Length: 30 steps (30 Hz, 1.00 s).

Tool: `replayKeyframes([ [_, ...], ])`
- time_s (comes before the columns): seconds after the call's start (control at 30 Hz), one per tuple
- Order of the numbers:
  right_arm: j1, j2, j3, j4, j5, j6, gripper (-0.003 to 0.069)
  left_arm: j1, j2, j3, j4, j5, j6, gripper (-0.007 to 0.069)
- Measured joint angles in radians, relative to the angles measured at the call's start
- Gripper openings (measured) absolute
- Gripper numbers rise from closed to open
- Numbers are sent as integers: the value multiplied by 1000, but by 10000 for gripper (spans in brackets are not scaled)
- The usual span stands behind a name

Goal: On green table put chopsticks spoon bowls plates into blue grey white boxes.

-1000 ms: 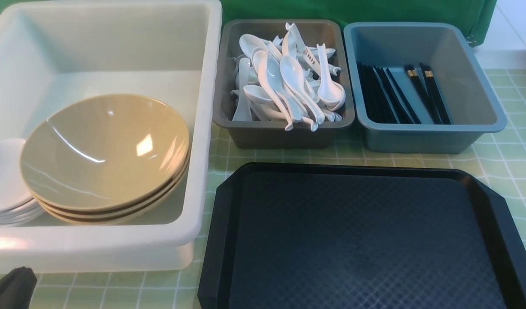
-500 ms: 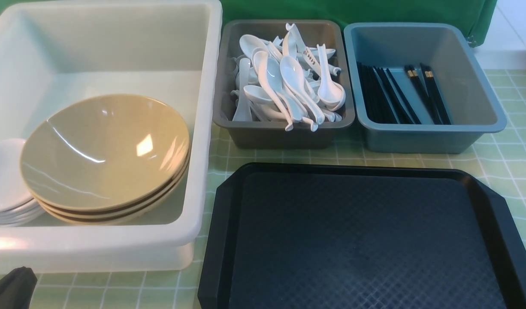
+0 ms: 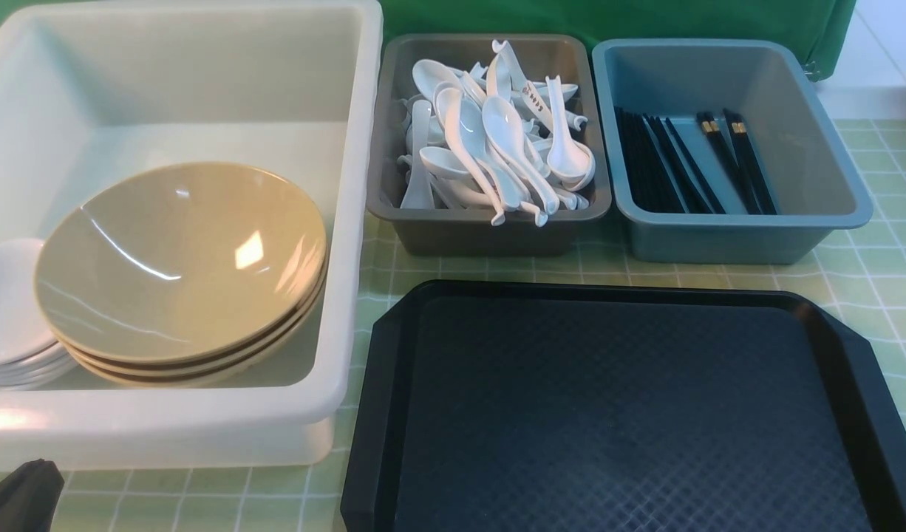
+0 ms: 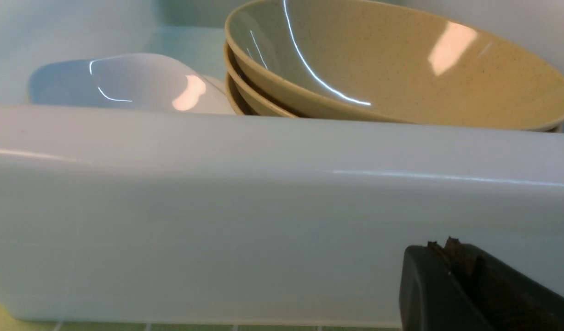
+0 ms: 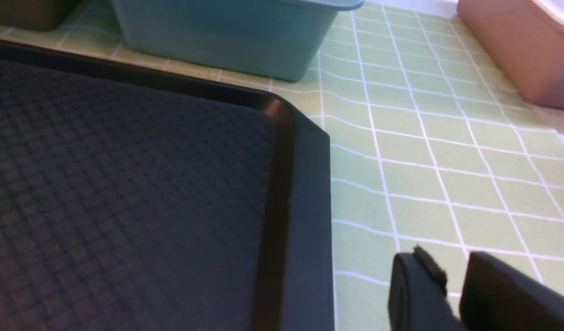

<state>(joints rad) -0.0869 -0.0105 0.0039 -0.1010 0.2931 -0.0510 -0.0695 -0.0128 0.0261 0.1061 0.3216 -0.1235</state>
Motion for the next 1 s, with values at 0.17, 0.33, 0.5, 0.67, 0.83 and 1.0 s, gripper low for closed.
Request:
replayKeyframes([
  [0.17,0,0,0,0,0,0,173,0,0,0,0,0,-1,-1],
  [0.33,0,0,0,0,0,0,173,0,0,0,0,0,-1,-1],
  [0.5,0,0,0,0,0,0,173,0,0,0,0,0,-1,-1],
  [0.67,0,0,0,0,0,0,174,0,0,0,0,0,-1,-1],
  [0.83,0,0,0,0,0,0,182,0,0,0,0,0,-1,-1],
  [1.0,0,0,0,0,0,0,183,0,0,0,0,0,-1,-1],
])
